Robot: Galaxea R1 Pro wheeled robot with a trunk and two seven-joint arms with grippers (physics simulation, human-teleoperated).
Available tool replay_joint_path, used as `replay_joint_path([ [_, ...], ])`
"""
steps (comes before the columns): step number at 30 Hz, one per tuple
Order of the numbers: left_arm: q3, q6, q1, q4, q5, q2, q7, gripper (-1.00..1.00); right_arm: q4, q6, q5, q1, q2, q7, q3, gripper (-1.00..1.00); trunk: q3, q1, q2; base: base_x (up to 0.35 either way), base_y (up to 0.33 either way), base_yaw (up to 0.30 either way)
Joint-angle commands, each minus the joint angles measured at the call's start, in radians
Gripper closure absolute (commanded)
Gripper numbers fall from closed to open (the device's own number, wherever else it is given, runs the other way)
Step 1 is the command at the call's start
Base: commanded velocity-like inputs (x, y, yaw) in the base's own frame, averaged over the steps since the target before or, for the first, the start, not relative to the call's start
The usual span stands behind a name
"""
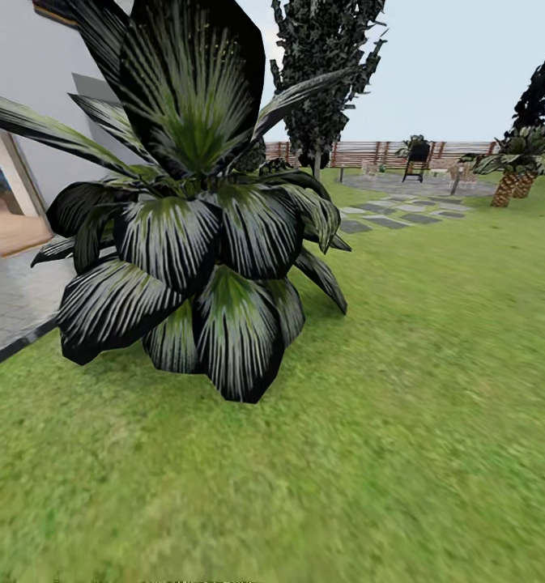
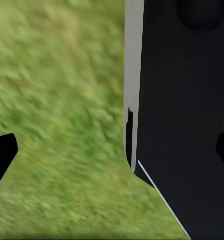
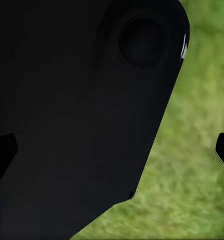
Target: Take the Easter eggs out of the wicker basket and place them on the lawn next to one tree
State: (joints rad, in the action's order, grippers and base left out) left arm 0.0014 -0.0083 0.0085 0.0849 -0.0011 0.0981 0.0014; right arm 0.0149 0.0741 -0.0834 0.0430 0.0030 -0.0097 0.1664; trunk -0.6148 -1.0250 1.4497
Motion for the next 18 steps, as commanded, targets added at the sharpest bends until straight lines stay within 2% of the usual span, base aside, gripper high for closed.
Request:
replay_joint_path([
  [1,0.000,-0.001,0.001,0.002,0.000,0.000,0.000,-1.00,-0.001,0.003,-0.009,0.000,0.000,-0.001,0.001,-1.00,-0.001,0.000,0.000,0.000,0.000,0.275],
  [14,0.000,-0.001,0.001,0.002,0.000,0.000,0.000,-1.00,-0.003,0.001,-0.005,0.001,0.002,-0.001,0.002,-1.00,-0.007,0.000,0.000,0.000,0.000,0.277],
  [18,0.000,-0.001,0.001,0.002,0.000,0.000,0.000,-1.00,0.000,0.001,-0.008,0.000,0.000,-0.001,0.002,-1.00,-0.007,0.000,0.000,0.000,0.000,0.103],
])
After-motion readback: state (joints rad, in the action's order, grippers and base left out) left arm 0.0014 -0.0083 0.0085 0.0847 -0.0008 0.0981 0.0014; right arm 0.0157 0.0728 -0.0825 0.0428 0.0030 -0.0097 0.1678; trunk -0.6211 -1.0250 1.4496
